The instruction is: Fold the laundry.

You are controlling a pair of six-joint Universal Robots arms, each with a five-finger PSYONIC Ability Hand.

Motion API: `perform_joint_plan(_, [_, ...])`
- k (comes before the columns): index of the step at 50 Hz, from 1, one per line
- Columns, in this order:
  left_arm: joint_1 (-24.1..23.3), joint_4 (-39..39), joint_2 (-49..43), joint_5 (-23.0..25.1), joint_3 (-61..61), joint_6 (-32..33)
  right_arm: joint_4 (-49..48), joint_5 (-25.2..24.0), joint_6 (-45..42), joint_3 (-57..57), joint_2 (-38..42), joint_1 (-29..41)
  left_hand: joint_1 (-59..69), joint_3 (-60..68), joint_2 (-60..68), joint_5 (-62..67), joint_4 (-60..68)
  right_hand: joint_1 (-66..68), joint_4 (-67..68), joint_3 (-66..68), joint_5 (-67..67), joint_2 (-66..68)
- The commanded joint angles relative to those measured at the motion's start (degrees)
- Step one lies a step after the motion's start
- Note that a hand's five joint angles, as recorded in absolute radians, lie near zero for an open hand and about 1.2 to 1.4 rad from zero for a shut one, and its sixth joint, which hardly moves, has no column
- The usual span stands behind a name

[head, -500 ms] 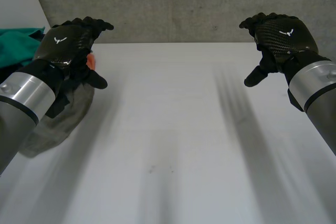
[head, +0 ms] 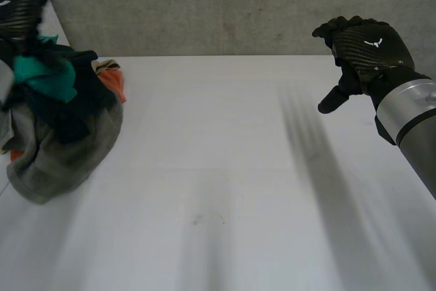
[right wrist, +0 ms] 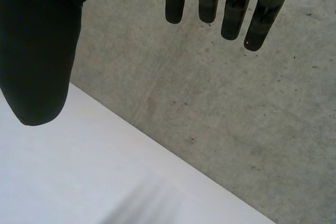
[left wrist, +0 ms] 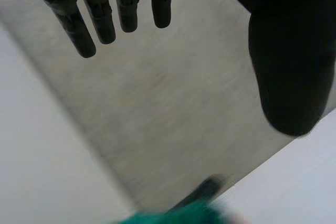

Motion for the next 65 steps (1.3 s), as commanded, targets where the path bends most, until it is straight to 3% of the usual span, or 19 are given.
perform_joint_plan(1, [6.09, 1.19, -13.00, -1.46, 7.44, 15.32, -0.05, -0.08, 0.00, 0.10, 0.00, 0.21, -0.30, -0.43, -0.19, -0.88, 0.06, -1.32, -3.48, -2.24, -3.65, -2.61])
perform_joint_plan(7, [14.26, 4.52, -24.24, -1.55, 12.27, 26.04, -0.05, -0.17, -0.09, 0.54, 0.00, 0.39, -0.14, -0.26, -0.03, -0.72, 0.23, -1.32, -3.48, -2.24, -3.65, -2.61])
perform_joint_plan(10, [15.15, 6.11, -28.29, -1.46, 14.21, 27.73, -0.05, -0.17, -0.09, 0.63, 0.26, 0.48, 3.54, 3.41, 3.65, 2.96, 3.90, -1.32, -3.48, -2.24, -3.65, -2.61])
perform_joint_plan(13, [15.24, 7.08, -30.06, -1.37, 15.09, 27.47, -0.05, -0.17, -0.17, 0.81, 0.61, 0.48, 30.38, 30.25, 30.49, 29.80, 30.74, -1.32, -3.48, -2.24, -3.65, -2.61])
perform_joint_plan(14, [15.24, 7.69, -30.24, -1.37, 15.35, 26.77, -0.05, -0.17, -0.17, 0.81, 0.70, 0.48, 52.79, 52.67, 52.90, 52.21, 53.16, -1.32, -3.48, -2.24, -3.65, -2.61])
perform_joint_plan(15, [15.15, 8.05, -30.24, -1.37, 15.44, 26.07, -0.14, -0.17, -0.17, 0.81, 0.79, 0.48, 61.84, 61.72, 61.95, 61.26, 62.21, -1.32, -3.48, -2.24, -3.65, -2.61])
perform_joint_plan(16, [15.06, 8.40, -30.07, -1.46, 15.36, 25.19, -0.05, -0.17, -0.17, 0.81, 0.79, 0.48, 67.74, 67.62, 67.85, 67.16, 68.11, -1.32, -3.48, -2.24, -3.65, -2.61])
perform_joint_plan(20, [12.96, 9.02, -26.83, -1.46, 14.48, 17.64, -0.05, -0.17, -0.17, 0.89, 0.79, 0.48, 67.80, 67.68, 67.91, 67.22, 68.17, -1.32, -3.48, -2.24, -3.65, -2.61])
perform_joint_plan(26, [5.32, 9.89, -13.66, -1.37, 10.71, 6.31, -0.05, -0.17, -0.17, 0.89, 0.79, 0.30, 67.80, 67.68, 67.91, 67.22, 68.17, -1.32, -3.48, -2.24, -3.65, -2.61])
perform_joint_plan(32, [-4.78, 10.25, -6.08, -1.20, 8.85, 4.27, -0.05, -0.17, -0.17, 0.81, 0.61, 0.13, 67.80, 67.68, 67.91, 67.22, 68.17, -1.32, -3.48, -2.24, -3.65, -2.61])
perform_joint_plan(37, [-16.65, 10.16, -7.04, -1.37, 8.77, 4.18, -0.05, -0.17, -0.09, 0.81, 0.35, -0.05, 67.80, 67.68, 67.91, 67.22, 68.17, -1.32, -3.48, -2.24, -3.65, -2.61])
perform_joint_plan(42, [-30.26, 9.98, -15.71, -1.46, 9.20, 4.09, -0.05, -0.17, -0.09, 0.72, 0.17, -0.23, 67.80, 67.68, 67.91, 67.22, 68.17, -1.32, -3.48, -2.24, -3.65, -2.61])
perform_joint_plan(45, [-34.06, 9.89, -21.34, -1.46, 9.38, 4.61, -0.05, -0.17, 0.00, 0.72, 0.17, -0.23, 67.80, 67.68, 67.91, 67.22, 68.17, -1.32, -3.48, -2.24, -3.65, -2.61])
perform_joint_plan(47, [-34.51, 9.81, -24.52, -1.55, 9.82, 4.79, -0.05, -0.17, 0.00, 0.72, 0.17, -0.23, 55.61, 55.49, 55.72, 55.04, 55.98, -1.32, -3.48, -2.24, -3.65, -2.61])
perform_joint_plan(48, [-34.51, 9.81, -25.84, -1.72, 9.99, 4.62, -0.05, -0.17, 0.00, 0.72, 0.17, -0.23, 43.22, 43.10, 43.33, 42.64, 43.59, -1.32, -3.48, -2.24, -3.65, -2.61])
perform_joint_plan(49, [-34.86, 9.81, -27.94, -2.07, 10.17, 4.44, -0.05, -0.17, 0.00, 0.72, 0.17, -0.23, 6.46, 6.34, 6.57, 5.88, 6.83, -1.32, -3.48, -2.24, -3.65, -2.61])
perform_joint_plan(50, [-35.12, 9.81, -28.39, -2.08, 10.17, 4.44, -0.05, -0.17, 0.00, 0.72, 0.17, -0.23, -2.20, -2.32, -2.09, -2.78, -1.83, -1.32, -3.48, -2.24, -3.65, -2.61])
perform_joint_plan(60, [-34.60, 9.37, -21.90, -1.99, 7.98, 3.74, 0.38, -0.34, -0.17, 0.11, 0.70, -0.14, -1.82, -1.94, -1.71, -2.40, -1.45, -1.32, -3.48, -2.24, -3.65, -2.61])
perform_joint_plan(65, [-30.13, 8.76, -15.32, -2.25, 1.49, 4.35, 2.58, -0.61, -3.24, -0.34, 1.84, 0.30, -1.32, -1.44, -1.21, -1.89, -0.95, -1.32, -3.48, -2.24, -3.65, -2.61])
